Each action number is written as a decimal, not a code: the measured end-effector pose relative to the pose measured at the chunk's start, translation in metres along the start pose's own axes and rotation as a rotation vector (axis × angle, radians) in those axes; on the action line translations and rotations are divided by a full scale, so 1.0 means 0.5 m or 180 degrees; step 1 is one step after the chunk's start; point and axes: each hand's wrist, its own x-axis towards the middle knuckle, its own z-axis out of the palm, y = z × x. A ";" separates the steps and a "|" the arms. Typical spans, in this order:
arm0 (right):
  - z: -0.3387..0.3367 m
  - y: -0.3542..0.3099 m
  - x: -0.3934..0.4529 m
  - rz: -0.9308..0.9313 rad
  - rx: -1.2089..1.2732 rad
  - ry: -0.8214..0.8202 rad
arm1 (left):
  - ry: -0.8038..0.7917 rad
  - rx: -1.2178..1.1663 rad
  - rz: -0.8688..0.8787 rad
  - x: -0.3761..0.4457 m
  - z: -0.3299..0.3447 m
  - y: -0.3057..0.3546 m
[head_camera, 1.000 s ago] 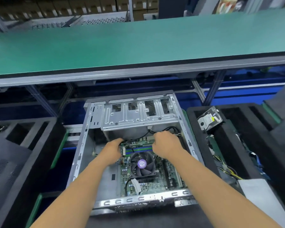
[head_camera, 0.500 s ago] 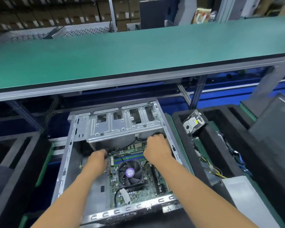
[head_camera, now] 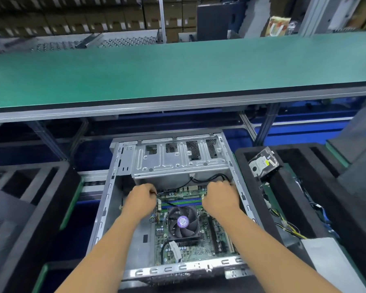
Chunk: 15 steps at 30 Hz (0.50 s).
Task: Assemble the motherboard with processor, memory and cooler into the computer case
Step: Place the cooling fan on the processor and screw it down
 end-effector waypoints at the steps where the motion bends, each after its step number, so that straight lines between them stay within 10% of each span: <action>1: 0.001 0.000 -0.001 0.0008 0.0004 -0.0016 | -0.0006 0.0017 -0.0012 -0.001 -0.001 0.000; 15: 0.012 0.004 -0.013 -0.0019 0.0144 -0.0316 | 0.0294 0.0288 -0.0159 -0.010 -0.016 -0.001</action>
